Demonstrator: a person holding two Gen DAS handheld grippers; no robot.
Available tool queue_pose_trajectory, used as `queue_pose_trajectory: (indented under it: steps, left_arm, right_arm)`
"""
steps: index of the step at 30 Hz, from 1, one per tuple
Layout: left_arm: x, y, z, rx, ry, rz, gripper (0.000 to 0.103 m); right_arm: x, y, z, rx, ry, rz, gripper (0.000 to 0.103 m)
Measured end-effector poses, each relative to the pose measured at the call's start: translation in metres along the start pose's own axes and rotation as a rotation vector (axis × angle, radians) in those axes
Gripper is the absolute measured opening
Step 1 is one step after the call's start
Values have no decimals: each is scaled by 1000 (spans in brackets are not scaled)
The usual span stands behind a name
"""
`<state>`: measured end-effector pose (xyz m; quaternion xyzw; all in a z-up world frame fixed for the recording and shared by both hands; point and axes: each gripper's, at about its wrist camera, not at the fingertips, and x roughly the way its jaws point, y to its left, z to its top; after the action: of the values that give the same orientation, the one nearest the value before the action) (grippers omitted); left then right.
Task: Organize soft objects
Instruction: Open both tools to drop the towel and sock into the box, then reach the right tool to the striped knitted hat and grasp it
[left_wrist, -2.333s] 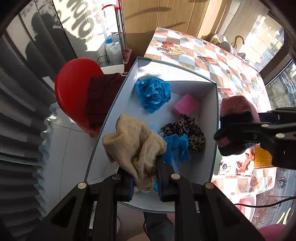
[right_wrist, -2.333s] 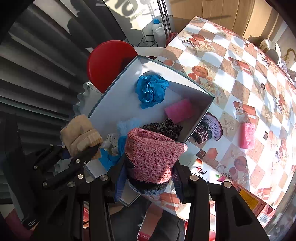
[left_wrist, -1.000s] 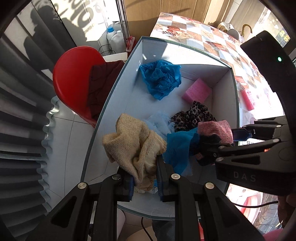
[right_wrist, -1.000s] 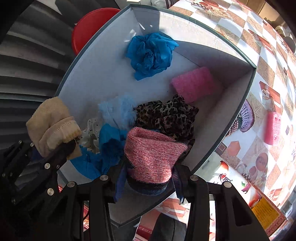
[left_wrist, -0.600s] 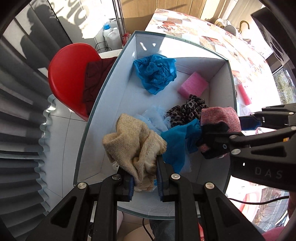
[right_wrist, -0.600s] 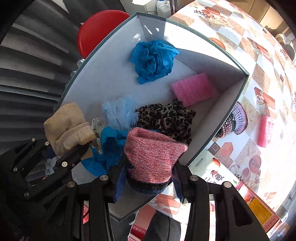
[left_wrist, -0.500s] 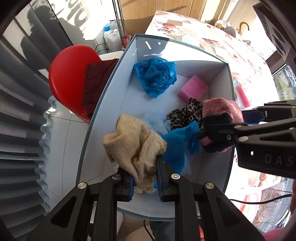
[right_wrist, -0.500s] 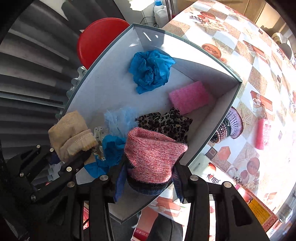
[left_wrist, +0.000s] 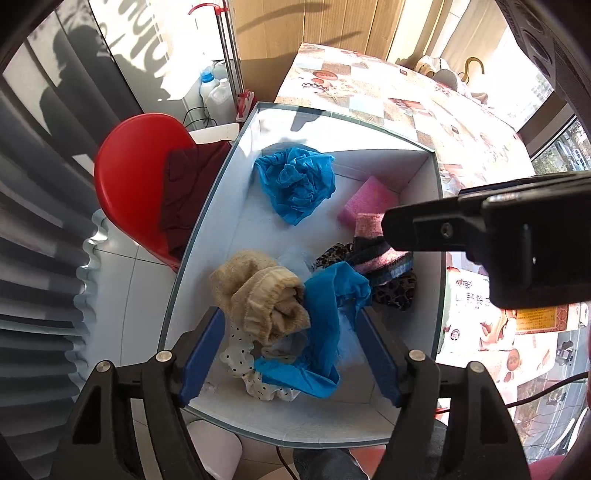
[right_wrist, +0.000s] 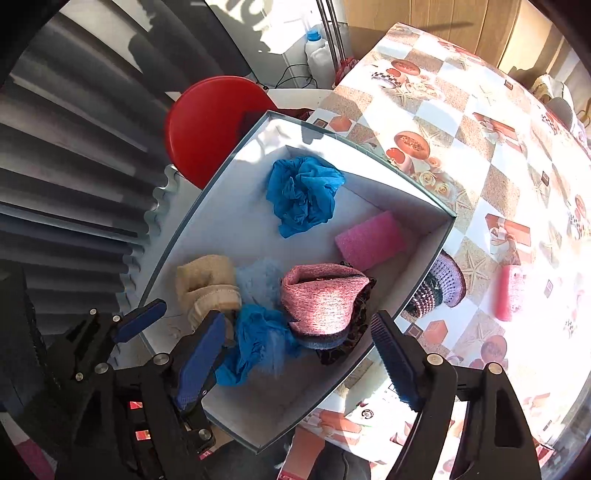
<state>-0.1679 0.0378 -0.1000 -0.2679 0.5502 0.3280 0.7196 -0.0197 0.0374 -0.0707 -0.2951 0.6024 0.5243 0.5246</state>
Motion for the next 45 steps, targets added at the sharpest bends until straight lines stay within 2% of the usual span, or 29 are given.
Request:
queue_pose_trajectory:
  steps: [3, 4, 5, 9, 16, 19, 23, 25, 29, 31, 41, 43, 44, 45]
  left_arm:
    - [-6, 2, 2, -30, -21, -31, 91]
    - [-7, 4, 3, -50, -19, -45, 93]
    - [-8, 6, 4, -68, -15, -65, 93]
    - [-18, 7, 11, -81, -27, -118, 93]
    - [-29, -13, 29, -29, -53, -135, 93]
    - [-27, -27, 34, -22, -38, -155, 93]
    - [-26, -45, 36, 1, -17, -164, 93]
    - [-27, -53, 34, 22, -9, -156, 93]
    - [-28, -60, 25, 53, 21, -132, 93]
    - [-28, -60, 22, 58, 35, -116, 93]
    - [-31, -60, 14, 71, 72, -56, 93]
    - [-30, -62, 14, 79, 79, -53, 93]
    - [-30, -63, 14, 84, 82, -51, 93]
    - [-30, -64, 14, 90, 85, -49, 93]
  right_arm:
    - [-9, -3, 3, 18, -15, -5, 87]
    - [-11, -6, 4, 28, -16, -3, 92]
    - [-13, -9, 4, 44, -14, -1, 103]
    - [-29, -34, -1, 116, -20, 10, 103]
    - [-74, -117, -9, 275, -53, -84, 103]
    - [-71, -153, -12, 366, -23, -119, 103]
    - [-36, -177, -17, 429, 63, -88, 103]
    - [-12, -187, -21, 489, 100, -32, 103]
    - [32, -212, -33, 743, 109, 216, 103]
    - [52, -222, -38, 871, 107, 296, 103]
    - [114, -233, -54, 1169, 130, 511, 103]
    - [120, -230, -54, 1170, 137, 528, 90]
    - [121, -228, -52, 1168, 145, 534, 72]
    - [124, -226, -52, 1168, 155, 540, 59]
